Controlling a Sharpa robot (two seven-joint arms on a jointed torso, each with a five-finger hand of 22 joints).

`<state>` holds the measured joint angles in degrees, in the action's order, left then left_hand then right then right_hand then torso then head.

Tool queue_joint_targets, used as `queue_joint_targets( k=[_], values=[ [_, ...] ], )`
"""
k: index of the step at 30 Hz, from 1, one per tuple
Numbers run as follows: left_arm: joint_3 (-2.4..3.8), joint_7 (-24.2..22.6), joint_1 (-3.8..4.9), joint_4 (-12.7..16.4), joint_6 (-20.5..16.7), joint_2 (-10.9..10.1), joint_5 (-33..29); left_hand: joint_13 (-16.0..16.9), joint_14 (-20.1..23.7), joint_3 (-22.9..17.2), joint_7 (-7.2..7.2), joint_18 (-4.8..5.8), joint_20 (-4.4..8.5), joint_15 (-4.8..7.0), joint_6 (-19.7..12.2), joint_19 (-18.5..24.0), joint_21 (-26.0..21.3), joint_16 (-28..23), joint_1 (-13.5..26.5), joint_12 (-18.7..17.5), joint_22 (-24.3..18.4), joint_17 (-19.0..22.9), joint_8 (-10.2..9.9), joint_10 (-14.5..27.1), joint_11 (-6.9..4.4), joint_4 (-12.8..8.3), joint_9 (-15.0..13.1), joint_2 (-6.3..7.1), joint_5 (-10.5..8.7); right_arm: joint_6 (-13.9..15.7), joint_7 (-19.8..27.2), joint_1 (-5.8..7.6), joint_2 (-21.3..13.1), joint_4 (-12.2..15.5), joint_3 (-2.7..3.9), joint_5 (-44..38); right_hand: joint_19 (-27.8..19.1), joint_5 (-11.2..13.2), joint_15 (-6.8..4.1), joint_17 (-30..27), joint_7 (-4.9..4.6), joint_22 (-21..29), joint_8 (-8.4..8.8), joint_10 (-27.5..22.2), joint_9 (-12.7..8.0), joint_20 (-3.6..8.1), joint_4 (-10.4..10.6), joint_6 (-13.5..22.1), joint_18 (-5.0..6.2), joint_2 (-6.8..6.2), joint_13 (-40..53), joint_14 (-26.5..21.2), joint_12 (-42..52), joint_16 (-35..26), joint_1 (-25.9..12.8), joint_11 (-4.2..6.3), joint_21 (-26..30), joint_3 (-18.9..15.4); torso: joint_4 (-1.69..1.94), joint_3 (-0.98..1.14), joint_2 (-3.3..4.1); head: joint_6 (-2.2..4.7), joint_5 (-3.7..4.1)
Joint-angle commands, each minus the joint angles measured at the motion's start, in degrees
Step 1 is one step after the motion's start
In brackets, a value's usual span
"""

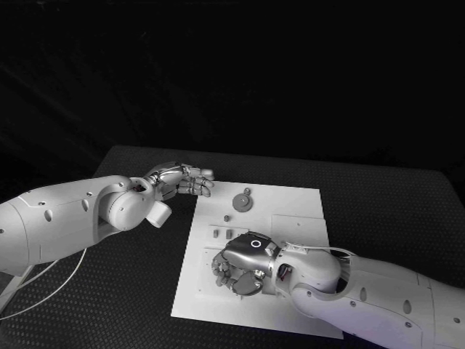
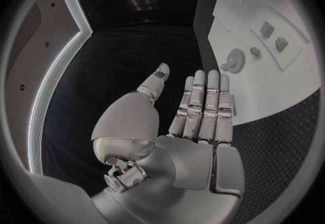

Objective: Assemble the parts on the task board

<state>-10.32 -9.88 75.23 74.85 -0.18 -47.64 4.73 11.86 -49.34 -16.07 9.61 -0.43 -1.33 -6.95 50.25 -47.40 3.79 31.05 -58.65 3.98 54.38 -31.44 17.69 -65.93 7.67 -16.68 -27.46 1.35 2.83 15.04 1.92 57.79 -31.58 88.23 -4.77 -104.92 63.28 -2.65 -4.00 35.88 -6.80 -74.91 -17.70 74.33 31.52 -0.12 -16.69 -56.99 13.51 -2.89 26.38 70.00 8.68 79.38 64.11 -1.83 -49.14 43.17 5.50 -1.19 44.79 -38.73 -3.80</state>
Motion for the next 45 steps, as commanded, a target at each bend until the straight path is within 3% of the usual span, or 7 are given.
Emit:
queue_joint_targets(
  k=[1, 16, 31, 36, 45],
  values=[
    [0.04, -0.65, 0.06, 0.2, 0.55, 0.03, 0.15, -0.08, 0.04, -0.08, 0.19, -0.23, -0.07, -0.15, -0.13, 0.43, 0.29, -0.26, -0.24, 0.24, -0.08, -0.06, -0.22, 0.43, 0.01, 0.05, 0.04, 0.33, -0.02, -0.57, -0.53, -0.09, 0.1, -0.17, -0.05, -1.15, -0.01, -0.13, -0.42, 0.08, 0.04, -1.04, -1.34, 0.14, 2.44, 0.24, -0.01, -0.34, 1.49, 0.25, 0.11, 0.12, -0.31, -0.21, 0.16, -0.11, -0.31, 0.21, 0.03, -0.06, -0.01, -0.06, 0.0],
    [0.04, -0.47, 0.06, 0.14, 0.77, 0.04, 0.16, -0.09, 0.05, -0.06, 0.19, -0.23, -0.07, -0.15, -0.14, 0.43, 0.29, -0.27, -0.21, 0.24, -0.08, -0.07, -0.23, 0.43, 0.01, 0.06, 0.04, 0.32, -0.02, 1.15, -1.72, -0.1, 0.46, -0.25, -0.04, -2.07, 0.03, -0.13, -0.44, 0.1, 0.06, -1.04, -1.36, 0.15, 2.51, 0.28, -0.01, -0.35, 1.49, 0.21, 0.23, 0.16, -0.33, -0.22, 0.24, -0.09, -0.34, 0.26, 0.03, -0.04, 0.0, -0.09, 0.06],
    [0.04, -0.36, 0.07, 0.24, 0.77, -0.04, 0.16, -0.09, 0.05, -0.03, 0.2, -0.24, -0.07, -0.16, -0.14, 0.44, 0.29, -0.29, -0.19, 0.24, -0.09, -0.09, -0.23, 0.44, 0.02, 0.05, 0.04, 0.32, -0.02, -4.54, -1.79, -0.09, 1.24, -0.78, -0.1, -2.61, 0.04, -0.13, -0.43, 0.12, 0.05, -1.04, -1.35, 0.14, 2.57, 0.28, 0.02, -0.34, 1.49, 0.14, 0.33, 0.18, -0.36, -0.24, 0.21, -0.1, -0.35, 0.26, 0.03, -0.08, -0.01, -0.2, 0.21],
    [0.04, -0.33, 0.07, 0.28, 0.76, -0.14, 0.16, -0.09, 0.05, -0.02, 0.2, -0.24, -0.07, -0.16, -0.14, 0.44, 0.29, -0.29, -0.2, 0.24, -0.1, -0.1, -0.23, 0.44, 0.02, 0.05, 0.03, 0.33, -0.02, -5.65, -2.12, -0.09, 1.38, -0.98, -0.59, -3.08, 0.02, -0.13, -0.42, 0.13, 0.04, -1.04, -1.35, 0.13, 2.6, 0.27, 0.03, -0.34, 1.49, 0.11, 0.38, 0.18, -0.38, -0.24, 0.16, -0.1, -0.35, 0.23, 0.02, -0.07, 0.0, -0.31, 0.3],
    [0.04, -0.32, 0.07, 0.31, 0.77, -0.13, 0.16, -0.09, 0.05, 0.0, 0.21, -0.24, -0.07, -0.15, -0.2, 0.45, 0.29, -0.3, -0.21, 0.24, -0.1, -0.11, -0.26, 0.45, 0.02, 0.04, 0.04, 0.34, -0.02, -5.01, -2.98, -0.16, 1.94, -1.31, -1.39, -3.61, -0.06, -0.13, -0.37, 0.15, 0.02, -1.03, -1.3, 0.03, 2.64, 0.25, 0.04, -0.26, 1.49, 0.13, 0.46, 0.14, -0.47, -0.29, 0.06, -0.15, -0.32, 0.23, 0.01, -0.02, 0.0, -0.36, 0.27]
  ],
)
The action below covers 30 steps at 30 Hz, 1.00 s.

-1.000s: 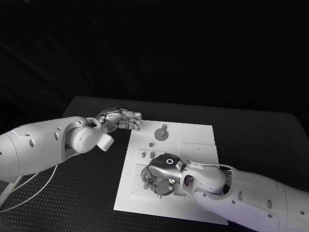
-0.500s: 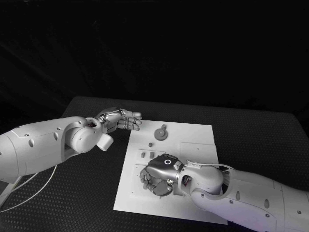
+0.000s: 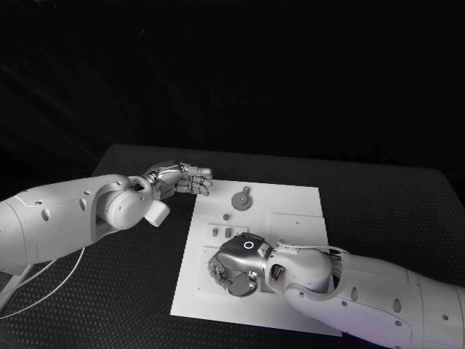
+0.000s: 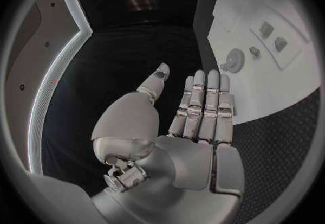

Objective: Assemble the parts on the task board

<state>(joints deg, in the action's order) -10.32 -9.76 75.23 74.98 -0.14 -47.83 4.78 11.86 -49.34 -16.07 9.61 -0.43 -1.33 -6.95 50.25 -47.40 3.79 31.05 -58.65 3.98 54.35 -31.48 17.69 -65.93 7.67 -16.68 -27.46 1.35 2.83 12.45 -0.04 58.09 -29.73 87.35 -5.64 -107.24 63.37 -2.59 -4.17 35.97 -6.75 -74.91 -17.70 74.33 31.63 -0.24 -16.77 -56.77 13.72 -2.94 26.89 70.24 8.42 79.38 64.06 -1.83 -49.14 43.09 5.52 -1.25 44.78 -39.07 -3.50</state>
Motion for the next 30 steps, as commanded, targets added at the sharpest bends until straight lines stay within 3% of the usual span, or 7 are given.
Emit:
queue_joint_targets(
  k=[1, 3, 8, 13, 18, 23, 30],
  values=[
    [0.03, -0.43, 0.07, 0.18, 0.7, 0.06, 0.11, -0.1, 0.05, 0.0, 0.21, -0.25, -0.07, -0.16, -0.21, 0.44, 0.29, -0.3, -0.21, 0.25, -0.07, -0.08, -0.26, 0.45, 0.01, 0.04, 0.05, 0.34, -0.02, -2.21, -1.08, -0.46, 0.08, -0.44, -0.54, -1.05, -0.24, -0.19, -0.14, 0.07, -0.08, -1.03, -1.21, -0.15, 2.53, 0.34, 0.13, -0.35, 1.28, 0.14, -0.02, -0.15, -0.36, -0.34, 0.05, -0.21, -0.28, 0.33, -0.03, 0.04, 0.01, -0.03, -0.03],
    [0.03, -0.41, 0.07, 0.2, 0.72, 0.05, 0.11, -0.1, 0.05, 0.0, 0.22, -0.25, -0.07, -0.16, -0.23, 0.45, 0.29, -0.3, -0.21, 0.25, -0.07, -0.08, -0.27, 0.45, 0.01, 0.04, 0.05, 0.35, -0.02, -1.59, -1.11, -0.46, -0.1, -0.46, -0.55, -0.22, -0.43, -0.18, 0.06, 0.09, -0.25, -1.05, -0.93, -0.68, 2.47, 0.29, 0.07, 0.08, 1.28, -0.51, -0.04, -0.24, -0.75, -0.41, -0.13, -0.42, -0.23, 0.21, -0.03, 0.04, 0.01, -0.03, -0.03],
    [0.03, -0.37, 0.07, 0.18, 0.72, -0.03, 0.11, -0.1, 0.05, 0.01, 0.23, -0.25, -0.07, -0.15, -0.26, 0.45, 0.29, -0.31, -0.21, 0.25, -0.07, -0.09, -0.29, 0.45, 0.01, 0.03, 0.06, 0.35, -0.02, 0.47, -0.81, -0.45, -0.72, -0.32, -0.55, 0.76, -0.72, -0.16, 1.0, 0.24, -2.06, -1.18, 1.73, -2.64, 1.45, 0.13, 0.06, 4.7, 1.28, -5.6, -0.41, -0.45, -2.16, -0.41, -2.15, -1.38, -0.44, -3.28, -0.03, 0.03, -0.02, 0.03, 0.05],
    [0.03, -0.21, 0.07, 0.2, 1.13, -0.05, 0.11, -0.1, 0.06, 0.04, 0.25, -0.24, -0.08, -0.16, -0.31, 0.46, 0.28, -0.32, -0.18, 0.25, -0.08, -0.1, -0.32, 0.45, 0.02, 0.05, 0.07, 0.38, -0.02, 1.17, -0.86, -0.45, -1.64, 0.96, -0.55, 1.49, -1.03, -0.14, 1.78, 0.46, -2.64, -1.22, 3.6, -4.26, 0.63, 0.02, 0.07, 8.13, 1.28, -8.7, -0.76, -0.62, -3.3, -0.22, -4.36, -2.15, -0.6, -7.79, -0.03, 0.04, 0.0, 0.1, 0.11],
    [0.03, -0.19, 0.07, 0.18, 1.18, -0.11, 0.11, -0.11, 0.09, 0.13, 0.3, -0.23, -0.1, -0.18, -0.41, 0.49, 0.28, -0.35, -0.09, 0.24, -0.09, -0.11, -0.38, 0.49, 0.03, 0.06, 0.09, 0.47, -0.02, 2.52, -0.97, -0.39, -3.09, 2.8, -0.51, 1.61, -1.3, -0.19, 1.83, 0.68, -2.22, -1.05, 4.44, -4.44, 0.22, 0.17, 0.1, 10.09, 1.28, -8.97, -0.74, -0.83, -3.76, -0.06, -4.42, -2.22, -0.57, -11.36, -0.08, 0.05, -0.01, 0.26, 0.32],
    [0.03, -0.19, 0.07, 0.14, 1.24, -0.09, 0.11, -0.11, 0.11, 0.15, 0.32, -0.23, -0.1, -0.19, -0.44, 0.5, 0.27, -0.36, -0.06, 0.23, -0.09, -0.11, -0.4, 0.5, 0.04, 0.06, 0.1, 0.49, -0.02, 3.89, -0.75, 0.27, -4.27, 4.42, -0.32, 2.07, -1.35, -0.2, 1.86, 0.71, -2.28, -0.96, 4.61, -4.46, 0.1, 0.18, 0.15, 10.6, 1.28, -9.09, -0.71, -0.92, -3.9, -0.09, -4.25, -2.25, -0.47, -12.16, -0.1, 0.08, -0.01, 0.48, 0.54],
    [0.03, -0.22, 0.06, -0.18, 1.33, 0.0, 0.11, -0.11, 0.11, 0.16, 0.33, -0.24, -0.1, -0.19, -0.49, 0.5, 0.27, -0.37, -0.07, 0.23, -0.1, -0.12, -0.42, 0.5, 0.04, 0.05, 0.1, 0.48, -0.02, 7.67, -0.19, 1.1, -7.35, 8.36, 1.37, 4.76, -0.27, -0.2, 0.92, 0.89, -2.43, -0.86, 4.2, -1.27, 0.09, 0.56, 0.16, 10.22, 1.28, -7.84, 1.11, 0.15, -2.05, 0.3, -2.88, -1.27, -0.77, -13.15, -0.09, 0.14, 0.0, 0.89, 0.97]
  ],
)
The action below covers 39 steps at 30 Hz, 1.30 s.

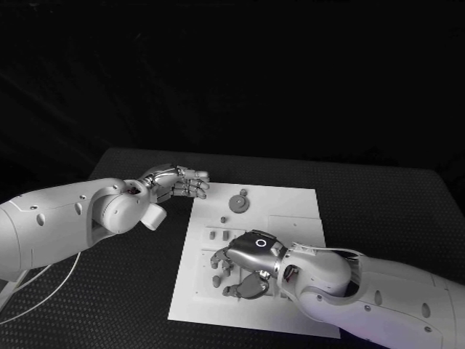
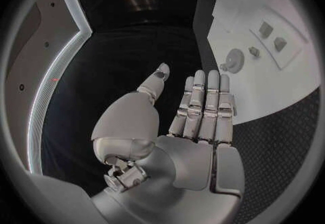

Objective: Assemble the parts on the task board

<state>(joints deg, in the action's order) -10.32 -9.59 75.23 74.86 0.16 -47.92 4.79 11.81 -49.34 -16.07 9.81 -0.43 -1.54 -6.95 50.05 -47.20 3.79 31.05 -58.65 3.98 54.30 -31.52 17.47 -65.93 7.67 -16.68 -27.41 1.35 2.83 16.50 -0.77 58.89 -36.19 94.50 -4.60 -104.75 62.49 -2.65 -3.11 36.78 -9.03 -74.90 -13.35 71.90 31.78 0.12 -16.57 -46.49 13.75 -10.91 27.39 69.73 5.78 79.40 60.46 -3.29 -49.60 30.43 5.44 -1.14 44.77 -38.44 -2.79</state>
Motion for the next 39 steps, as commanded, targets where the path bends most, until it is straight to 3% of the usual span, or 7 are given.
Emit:
queue_joint_targets(
  k=[1, 9, 13, 16, 22, 30, 39],
  values=[
    [0.03, -0.45, 0.06, -0.18, 1.01, 0.12, 0.1, -0.06, 0.11, 0.16, 0.13, -0.23, 0.11, -0.19, -0.29, 0.3, 0.27, -0.37, -0.07, 0.23, -0.06, -0.08, -0.2, 0.5, 0.04, 0.05, 0.05, 0.48, -0.02, 4.38, 0.71, 0.52, -1.39, 1.54, 0.65, 2.62, 0.77, -0.14, -0.25, 0.08, -0.08, -0.85, -0.17, 1.4, -0.08, 0.28, -0.02, -0.09, 1.25, 0.25, 0.96, 0.83, 0.82, 0.29, 0.82, 0.29, -0.36, -0.67, -0.03, 0.01, 0.01, 0.36, 0.33],
    [0.02, -0.58, 0.05, -1.01, 1.11, 0.51, 0.1, -0.06, 0.11, 0.17, 0.14, -0.24, 0.11, -0.19, -0.31, 0.3, 0.28, -0.38, -0.07, 0.24, -0.06, -0.09, -0.22, 0.5, 0.04, 0.05, 0.06, 0.48, -0.02, 3.63, 0.75, 1.95, -5.48, 1.75, 3.54, 12.32, 1.61, -0.11, -0.71, 0.17, 0.06, -0.76, -0.67, 3.42, -0.14, 0.64, 0.13, -1.25, 1.25, 1.4, 4.95, 1.74, 3.28, 0.29, 0.49, 0.74, -0.42, -1.99, -0.06, 0.16, -0.07, 1.17, 0.98],
    [-0.1, -0.45, 0.03, -1.52, 1.23, 0.67, 0.1, -0.06, 0.11, 0.18, 0.14, -0.24, 0.11, -0.19, -0.31, 0.3, 0.28, -0.38, -0.06, 0.25, -0.06, -0.1, -0.22, 0.49, 0.03, 0.06, 0.06, 0.46, -0.02, -9.42, 0.83, 5.37, -9.0, -0.15, 3.6, 27.45, 1.38, -0.14, -0.94, 0.21, 0.45, -0.7, -1.64, 4.15, 0.24, 0.5, 0.55, -3.32, 1.25, 2.94, 8.21, 1.41, 5.21, 0.03, -0.83, 1.07, -0.11, -2.45, -0.16, 0.04, -0.17, 1.58, 1.78],
    [-0.21, -0.46, 0.03, -1.86, 1.4, 0.87, 0.1, -0.01, 0.0, 0.16, 0.11, -0.27, 0.14, -0.15, -0.21, 0.19, 0.34, -0.33, -0.08, 0.36, -0.04, -0.16, -0.15, 0.3, -0.05, 0.06, 0.02, 0.36, -0.02, -13.07, -0.45, 6.8, -11.5, -0.77, 3.57, 31.69, 1.1, -0.13, -2.44, 0.52, 2.09, -0.77, -3.15, 6.92, 1.03, 0.26, 0.25, -6.25, 1.21, 6.41, 15.82, 0.96, 12.6, 0.23, -1.19, 2.59, 0.04, -3.03, -0.34, -0.12, -0.27, 1.96, 2.29],
    [-0.87, -0.84, 0.02, -2.48, 1.23, 1.24, 0.47, 0.12, -0.14, 0.2, 0.01, -0.32, 0.18, -0.1, 0.03, 0.03, 0.41, -0.24, 0.01, 0.58, -0.02, -0.28, -0.02, -0.1, -0.23, 0.09, -0.04, 0.3, -0.02, -18.28, -4.67, 7.72, -15.76, -1.12, 3.49, 36.72, 1.94, 0.13, -4.15, 4.12, 3.77, -1.02, -4.51, 2.09, 2.52, 0.68, 2.7, -9.16, 1.25, 8.37, 39.47, 1.92, 36.28, 5.63, -6.72, 4.11, -0.54, -4.89, -0.84, -0.1, -0.65, 2.67, 3.33],
    [-1.34, -0.91, -0.12, -3.04, 1.21, 1.33, 0.62, 0.16, -0.18, 0.25, -0.03, -0.32, 0.18, -0.08, 0.12, -0.02, 0.43, -0.22, 0.11, 0.63, -0.02, -0.32, 0.03, -0.2, -0.27, 0.11, -0.06, 0.27, -0.02, -28.53, -11.87, 7.72, -19.22, 0.89, 0.95, 39.71, 3.23, -0.14, -4.56, 6.26, 4.13, -1.22, -4.8, -1.37, 3.86, 2.08, 9.03, -10.12, 1.25, 7.64, 48.13, 2.13, 46.84, 8.1, -15.88, 4.85, -1.62, -4.97, -1.29, 0.08, -1.16, 2.07, 3.45],
    [-1.89, -0.9, -0.47, -3.59, 1.32, 1.55, 0.63, 0.17, -0.19, 0.29, -0.04, -0.32, 0.19, -0.07, 0.14, -0.04, 0.44, -0.22, 0.18, 0.64, -0.02, -0.34, 0.03, -0.22, -0.29, 0.11, -0.06, 0.3, -0.02, -30.06, -16.13, 7.72, -21.02, 3.38, -1.42, 40.18, 3.2, -0.15, -4.79, 7.96, 4.37, -1.3, -4.61, -1.97, 4.54, 3.11, 13.81, -10.45, 1.25, 6.67, 48.37, 2.43, 48.7, 8.74, -21.38, 5.07, -2.28, -4.02, -1.64, 0.2, -1.63, 1.07, 3.72]
  ],
)
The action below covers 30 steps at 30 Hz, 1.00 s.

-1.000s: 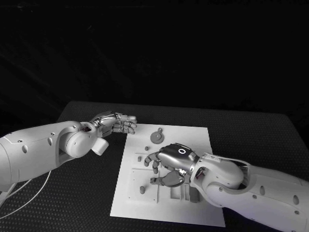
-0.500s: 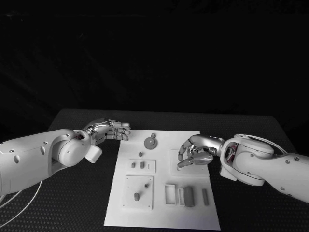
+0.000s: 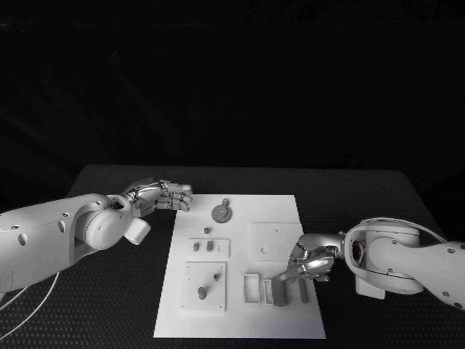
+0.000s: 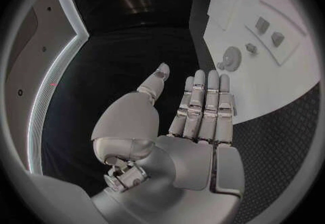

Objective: Assemble the parts on the task board

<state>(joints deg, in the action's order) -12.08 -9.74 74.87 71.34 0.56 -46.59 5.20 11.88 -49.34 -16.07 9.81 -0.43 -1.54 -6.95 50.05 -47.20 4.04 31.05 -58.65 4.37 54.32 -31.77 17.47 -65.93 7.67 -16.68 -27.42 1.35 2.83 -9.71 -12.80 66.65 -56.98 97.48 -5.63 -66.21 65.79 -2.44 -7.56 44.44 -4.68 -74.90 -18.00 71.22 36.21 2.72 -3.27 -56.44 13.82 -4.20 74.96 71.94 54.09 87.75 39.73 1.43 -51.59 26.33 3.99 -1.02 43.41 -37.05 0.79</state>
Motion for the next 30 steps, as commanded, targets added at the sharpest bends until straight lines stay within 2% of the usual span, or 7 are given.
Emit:
queue_joint_targets(
  k=[1, 10, 16, 23, 30],
  values=[
    [-0.26, -0.74, -0.1, -0.08, 0.92, 0.2, 0.23, 0.1, -0.19, 0.29, -0.04, -0.32, 0.19, -0.07, 0.14, -0.04, 0.18, -0.22, 0.19, 0.25, -0.03, -0.09, 0.03, -0.22, -0.29, 0.11, -0.05, 0.3, -0.02, -3.73, -4.44, -0.04, -0.25, 0.47, -0.54, 1.64, -0.11, -0.36, -0.35, 0.5, 0.05, -1.31, 0.04, -1.27, 0.16, 0.56, 0.58, -0.53, 1.18, -0.12, 0.77, 0.29, 0.46, 0.43, -0.73, 0.37, -0.33, 0.16, -0.21, 0.1, -0.33, -0.38, 0.17],
    [-0.62, -0.81, -0.13, -0.11, 1.12, 0.2, 0.23, 0.11, -0.19, 0.35, -0.04, -0.32, 0.19, -0.07, 0.14, -0.05, 0.18, -0.22, 0.28, 0.24, -0.03, -0.1, 0.03, -0.22, -0.29, 0.12, -0.05, 0.34, -0.02, -0.97, -8.48, -0.06, 1.0, 0.84, -1.56, 0.49, -0.24, -0.36, -0.49, 1.43, 0.2, -1.28, 0.19, -1.16, 0.57, 0.93, 2.37, -0.8, 1.18, -1.08, 0.4, 0.56, 1.11, 0.56, -2.83, 0.53, -0.78, 0.74, -0.53, 0.13, -0.8, -1.12, 0.45],
    [-0.7, -0.77, -0.13, 0.06, 1.19, 0.11, 0.23, 0.11, -0.19, 0.36, -0.04, -0.33, 0.19, -0.07, 0.13, -0.05, 0.18, -0.23, 0.3, 0.24, -0.03, -0.11, 0.02, -0.22, -0.29, 0.11, -0.05, 0.35, -0.02, 1.79, -10.87, -0.38, 2.8, 0.59, -2.1, -0.03, -0.29, -0.37, -0.53, 1.78, 0.23, -1.26, 0.34, -1.14, 0.69, 1.08, 3.15, -0.79, 1.18, -1.57, 0.24, 0.66, 1.34, 0.59, -3.56, 0.56, -0.95, 1.08, -0.49, 0.06, -0.92, -1.22, 0.82],
    [-0.7, -1.23, -0.13, 0.25, 1.07, -0.1, 0.23, 0.12, -0.2, 0.36, -0.04, -0.34, 0.21, -0.06, 0.12, -0.06, 0.19, -0.22, 0.31, 0.24, -0.03, -0.12, 0.01, -0.23, -0.3, 0.1, -0.04, 0.34, -0.02, 1.68, -12.27, -1.33, 3.73, -0.15, -2.93, -0.03, -0.31, -0.37, -0.49, 1.98, 0.17, -1.28, 0.63, -1.15, 0.74, 1.27, 3.07, -0.58, 1.18, -1.64, 0.11, 0.72, 1.59, 0.63, -3.28, 0.51, -1.2, 1.62, -0.41, -0.04, -0.86, -1.5, 0.86],
    [-0.7, -1.2, -0.13, 0.43, 1.12, -0.23, 0.23, 0.13, -0.21, 0.37, -0.04, -0.35, 0.22, -0.05, 0.11, -0.08, 0.19, -0.22, 0.3, 0.25, -0.03, -0.14, 0.0, -0.25, -0.31, 0.08, -0.04, 0.33, -0.02, 2.57, -12.98, -1.72, 4.85, -0.78, -3.09, -0.62, -0.36, -0.37, -0.43, 1.9, 0.1, -1.28, 0.78, -1.19, 0.77, 1.28, 2.81, -0.46, 1.18, -1.85, 0.03, 0.66, 1.7, 0.6, -3.21, 0.45, -1.31, 1.63, -0.49, 0.02, -0.88, -1.91, 0.68]
  ],
)
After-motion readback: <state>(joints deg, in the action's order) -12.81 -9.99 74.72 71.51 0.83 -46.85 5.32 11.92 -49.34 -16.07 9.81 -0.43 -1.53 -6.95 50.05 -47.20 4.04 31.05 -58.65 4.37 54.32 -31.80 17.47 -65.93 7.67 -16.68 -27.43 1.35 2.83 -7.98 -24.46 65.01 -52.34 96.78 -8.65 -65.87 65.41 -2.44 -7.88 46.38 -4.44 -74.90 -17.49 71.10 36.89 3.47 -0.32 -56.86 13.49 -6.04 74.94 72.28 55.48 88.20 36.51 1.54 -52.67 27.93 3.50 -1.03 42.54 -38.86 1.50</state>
